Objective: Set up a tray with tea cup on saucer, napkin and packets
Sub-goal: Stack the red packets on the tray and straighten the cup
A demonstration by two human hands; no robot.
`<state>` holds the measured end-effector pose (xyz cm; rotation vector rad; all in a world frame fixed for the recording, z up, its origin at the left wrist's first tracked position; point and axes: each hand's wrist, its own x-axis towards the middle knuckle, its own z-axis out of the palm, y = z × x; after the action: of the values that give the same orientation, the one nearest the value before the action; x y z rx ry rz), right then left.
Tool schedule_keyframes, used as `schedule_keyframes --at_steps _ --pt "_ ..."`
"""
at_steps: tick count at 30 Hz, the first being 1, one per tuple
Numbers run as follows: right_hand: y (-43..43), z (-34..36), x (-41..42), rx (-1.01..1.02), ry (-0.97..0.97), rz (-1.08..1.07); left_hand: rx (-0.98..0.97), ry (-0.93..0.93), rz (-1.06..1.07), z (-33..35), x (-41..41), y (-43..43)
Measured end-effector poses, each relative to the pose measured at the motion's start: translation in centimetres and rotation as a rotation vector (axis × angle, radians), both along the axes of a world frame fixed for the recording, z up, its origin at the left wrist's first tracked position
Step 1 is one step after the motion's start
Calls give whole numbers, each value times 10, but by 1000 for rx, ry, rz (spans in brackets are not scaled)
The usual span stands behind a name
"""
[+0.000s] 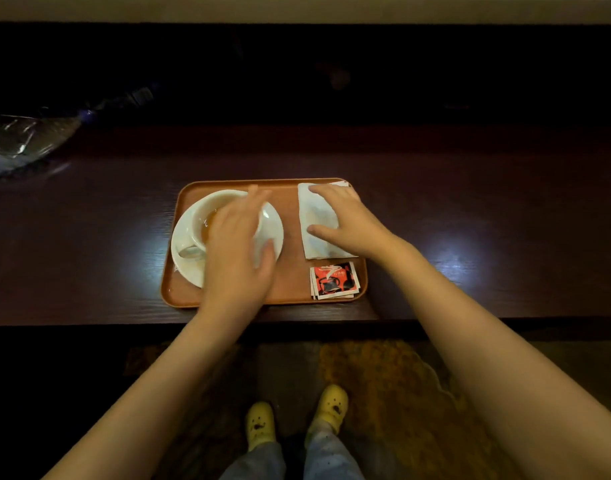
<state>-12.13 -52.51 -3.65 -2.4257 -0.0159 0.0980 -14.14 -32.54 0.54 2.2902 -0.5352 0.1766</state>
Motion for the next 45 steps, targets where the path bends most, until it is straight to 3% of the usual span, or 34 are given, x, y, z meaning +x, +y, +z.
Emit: schedule_keyframes --at_steps 2,4,9,14,26,31,35,38,45 --pt "14 4 9 71 71 53 -11 42 165 3 -5 30" --pt "29 8 17 123 116 94 21 220 283 -2 -5 50" --pt "61 11 26 356 202 168 56 490 302 -17 2 64" --pt "72 6 23 424 232 131 87 500 305 -26 6 66" --pt "96 -8 1 474 68 -101 -23 394 221 -31 32 83" --pt "95 -9 -9 321 105 -238 -80 295 268 -27 62 98" --pt "98 -10 -19 156 114 -468 101 420 160 -27 109 97" --pt "108 -12 -20 121 186 -459 261 513 39 -28 132 93" --pt "118 -11 -17 182 219 -514 231 576 16 -29 147 88"
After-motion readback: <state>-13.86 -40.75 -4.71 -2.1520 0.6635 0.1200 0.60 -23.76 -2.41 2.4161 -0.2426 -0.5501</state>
